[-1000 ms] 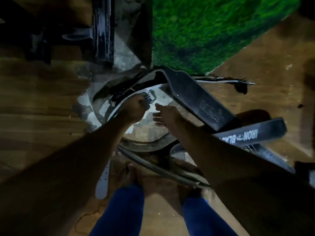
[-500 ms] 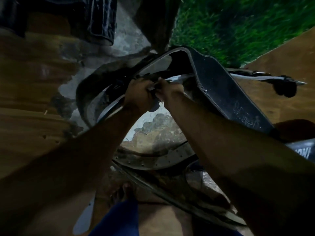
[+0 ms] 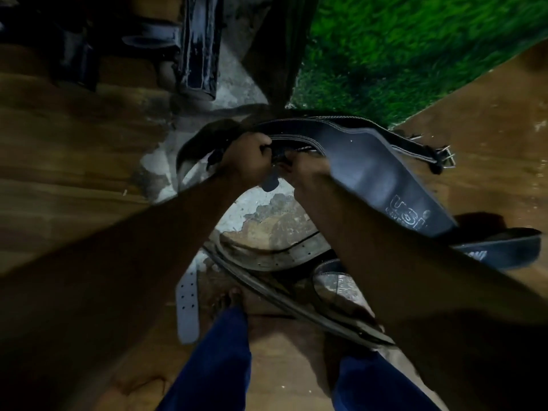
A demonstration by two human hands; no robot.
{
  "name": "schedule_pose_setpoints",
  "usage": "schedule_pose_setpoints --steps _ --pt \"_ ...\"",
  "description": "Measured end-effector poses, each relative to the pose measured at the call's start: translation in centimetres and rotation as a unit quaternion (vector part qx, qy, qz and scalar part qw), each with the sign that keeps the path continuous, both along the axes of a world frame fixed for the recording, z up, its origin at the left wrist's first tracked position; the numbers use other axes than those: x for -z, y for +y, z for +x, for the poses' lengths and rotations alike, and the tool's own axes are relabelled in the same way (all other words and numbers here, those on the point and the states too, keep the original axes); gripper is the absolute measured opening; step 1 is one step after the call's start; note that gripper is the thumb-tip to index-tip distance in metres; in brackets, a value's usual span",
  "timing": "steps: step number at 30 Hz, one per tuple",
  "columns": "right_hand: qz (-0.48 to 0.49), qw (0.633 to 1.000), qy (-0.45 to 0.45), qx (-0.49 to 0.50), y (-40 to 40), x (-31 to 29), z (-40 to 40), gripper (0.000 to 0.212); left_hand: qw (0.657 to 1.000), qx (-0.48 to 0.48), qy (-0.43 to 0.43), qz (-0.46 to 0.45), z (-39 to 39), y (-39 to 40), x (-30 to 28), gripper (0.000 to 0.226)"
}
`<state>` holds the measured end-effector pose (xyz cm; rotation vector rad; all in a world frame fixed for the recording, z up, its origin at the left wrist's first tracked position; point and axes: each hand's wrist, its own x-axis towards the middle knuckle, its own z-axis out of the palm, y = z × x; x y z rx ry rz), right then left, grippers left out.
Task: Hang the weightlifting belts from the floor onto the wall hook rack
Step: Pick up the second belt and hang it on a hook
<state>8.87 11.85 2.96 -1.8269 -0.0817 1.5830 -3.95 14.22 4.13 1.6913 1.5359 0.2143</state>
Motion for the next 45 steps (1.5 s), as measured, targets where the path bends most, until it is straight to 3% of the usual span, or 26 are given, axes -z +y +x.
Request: schedule_pose_setpoints --steps 4,11,15,20,26,29,34,38,40,43,45 --pt "-0.043 0.998 0.051 0.016 1.2 -6.0 2.2 0.025 0.999 0.051 -0.012 -0.012 1.1 1.3 -4.9 0.045" --pt "-0.073 0.992 0.106 -0.009 -0.1 -14.4 7.0 0.016 0.993 0.079 0.001 -0.087 3.8 3.2 -10.6 0.039" --pt "-0.065 0.995 0.073 -0.017 -1.2 -17.7 7.7 0.019 0.992 -0.005 -0.015 -0.125 5.6 3.0 -14.7 0.047" --pt "-0.029 0.998 0.041 0.046 -2.5 -22.2 7.4 0.011 0.981 -0.111 -0.060 -0.149 6.4 2.4 -21.2 0.039" --pt "0.028 0.995 0.042 0.087 -2.8 -28.3 6.9 0.047 0.948 -0.219 -0.146 -0.179 8.4 1.3 -28.7 0.023" --pt "0.034 0.995 0.019 0.089 -3.3 -30.8 7.5 0.040 0.919 -0.265 -0.200 -0.213 8.4 0.3 -31.2 0.023" --pt "0.106 0.993 0.048 0.032 -6.5 -35.5 8.0 0.040 0.879 -0.327 -0.229 -0.262 7.5 -2.8 -35.9 0.013" --pt "0.157 0.981 0.086 -0.076 -9.0 -40.8 8.1 0.007 0.832 -0.347 -0.258 -0.349 7.4 -4.8 -41.3 0.028" --pt "0.148 0.984 0.060 -0.082 -9.6 -43.4 8.5 0.007 0.831 -0.352 -0.273 -0.334 7.5 -5.7 -43.8 0.031" --pt "0.143 0.978 -0.015 -0.148 -9.8 -47.4 8.7 0.030 0.835 -0.356 -0.302 -0.292 7.0 -7.2 -46.7 0.033" --pt "0.158 0.969 -0.070 -0.178 -9.7 -50.1 8.8 0.034 0.829 -0.358 -0.327 -0.279 6.7 -8.5 -49.2 0.036"
